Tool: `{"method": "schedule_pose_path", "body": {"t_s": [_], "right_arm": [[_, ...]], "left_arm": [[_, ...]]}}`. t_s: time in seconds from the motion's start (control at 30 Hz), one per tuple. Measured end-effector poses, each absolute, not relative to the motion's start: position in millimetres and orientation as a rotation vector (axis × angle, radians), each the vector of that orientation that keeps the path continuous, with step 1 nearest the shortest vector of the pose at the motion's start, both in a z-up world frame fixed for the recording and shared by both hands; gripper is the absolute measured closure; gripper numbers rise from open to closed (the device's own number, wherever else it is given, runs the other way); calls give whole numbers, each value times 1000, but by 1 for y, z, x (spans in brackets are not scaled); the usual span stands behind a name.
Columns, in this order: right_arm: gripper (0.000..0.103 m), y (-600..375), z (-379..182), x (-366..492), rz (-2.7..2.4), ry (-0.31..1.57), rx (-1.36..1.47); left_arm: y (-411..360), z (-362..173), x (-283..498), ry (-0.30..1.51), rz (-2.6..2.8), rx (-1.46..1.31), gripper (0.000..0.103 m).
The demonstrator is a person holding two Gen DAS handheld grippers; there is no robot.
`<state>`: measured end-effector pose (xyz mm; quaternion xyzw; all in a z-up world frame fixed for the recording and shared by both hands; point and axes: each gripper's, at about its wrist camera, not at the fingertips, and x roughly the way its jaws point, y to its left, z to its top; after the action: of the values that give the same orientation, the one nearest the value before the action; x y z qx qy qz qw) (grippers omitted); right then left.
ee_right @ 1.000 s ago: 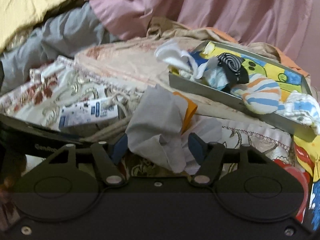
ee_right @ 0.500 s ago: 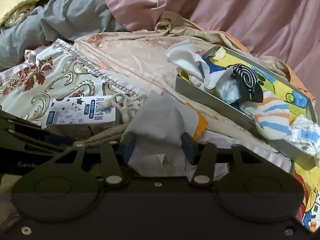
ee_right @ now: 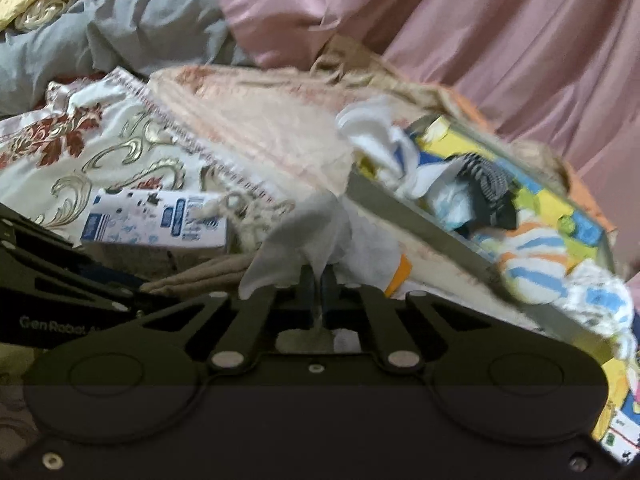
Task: Organize soft objects
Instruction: 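Lift the pouch and tissue with both grippers and carry them toward the cartoon tray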
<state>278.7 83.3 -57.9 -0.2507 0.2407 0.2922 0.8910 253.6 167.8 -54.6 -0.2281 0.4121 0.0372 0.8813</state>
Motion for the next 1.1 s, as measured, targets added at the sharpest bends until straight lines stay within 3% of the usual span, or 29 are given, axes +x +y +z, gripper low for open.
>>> {"method": "schedule_pose_path", "body": {"t_s": [0.33,0.63,1.1], "right_arm": [[103,62,-48,247,517,268,-528],[103,33,-6,247,451,154,-538],[103,23,50,295,367,39,-569]], "left_arm": [[160,-32,244,718,48,-393,86],[153,-9,240,504,43,-330,86],[146,18,329,232,-78,-364,86]]}}
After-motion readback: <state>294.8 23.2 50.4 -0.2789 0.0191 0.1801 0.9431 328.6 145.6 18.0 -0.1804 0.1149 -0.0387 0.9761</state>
